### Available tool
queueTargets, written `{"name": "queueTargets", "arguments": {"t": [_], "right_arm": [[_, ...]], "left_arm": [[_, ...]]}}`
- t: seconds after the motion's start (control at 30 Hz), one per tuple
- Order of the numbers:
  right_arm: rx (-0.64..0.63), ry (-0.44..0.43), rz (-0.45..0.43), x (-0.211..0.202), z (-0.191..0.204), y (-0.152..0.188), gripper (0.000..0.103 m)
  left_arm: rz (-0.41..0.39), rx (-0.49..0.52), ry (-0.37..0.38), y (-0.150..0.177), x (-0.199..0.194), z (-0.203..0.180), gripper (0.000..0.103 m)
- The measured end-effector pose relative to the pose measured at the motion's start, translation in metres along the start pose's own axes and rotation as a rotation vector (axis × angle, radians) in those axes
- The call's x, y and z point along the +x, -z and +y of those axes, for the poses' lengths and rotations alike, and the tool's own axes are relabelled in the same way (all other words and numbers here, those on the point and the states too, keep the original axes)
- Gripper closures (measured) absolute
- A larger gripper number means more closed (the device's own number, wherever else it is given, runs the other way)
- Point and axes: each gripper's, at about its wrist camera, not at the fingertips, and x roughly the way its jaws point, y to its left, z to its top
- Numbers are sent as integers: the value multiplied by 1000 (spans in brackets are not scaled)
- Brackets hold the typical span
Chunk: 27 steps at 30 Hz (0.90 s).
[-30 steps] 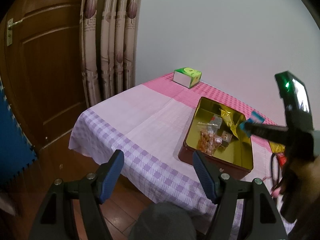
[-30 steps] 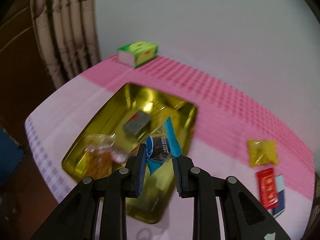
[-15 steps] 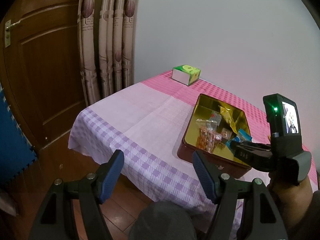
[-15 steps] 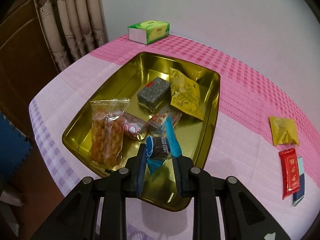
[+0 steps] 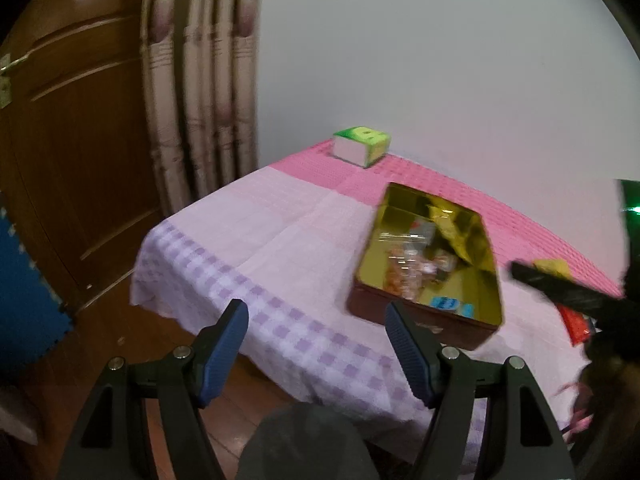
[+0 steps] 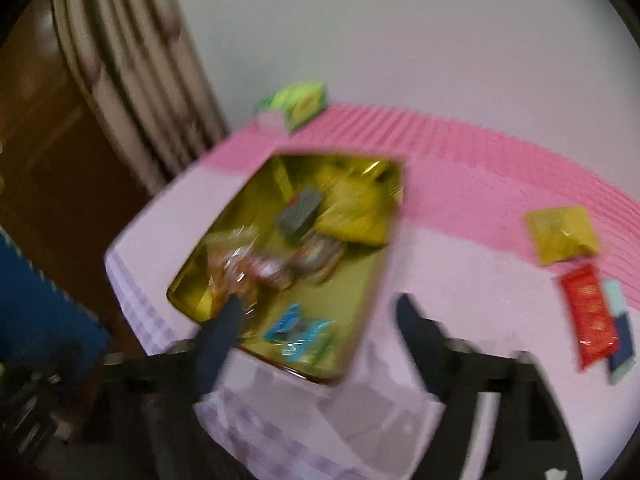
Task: Organize snacks
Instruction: 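Withdraw the right gripper while the left gripper moves toward the yellow packet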
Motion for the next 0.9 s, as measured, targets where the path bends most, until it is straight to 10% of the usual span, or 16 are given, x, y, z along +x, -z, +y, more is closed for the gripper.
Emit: {"name": "queueTargets", "arguments": {"t": [0.3, 0.5, 0.9], "right_arm": [[290, 403, -49, -107, -196, 110, 15], [486, 368, -41, -127, -254, 162, 15], [441, 281, -128, -149, -264, 140, 15]], "left_arm": [[78, 347, 312, 36, 10, -103, 31], [153, 500, 540, 38, 47, -208, 31], [218, 970, 674, -2, 130, -391, 31]]}}
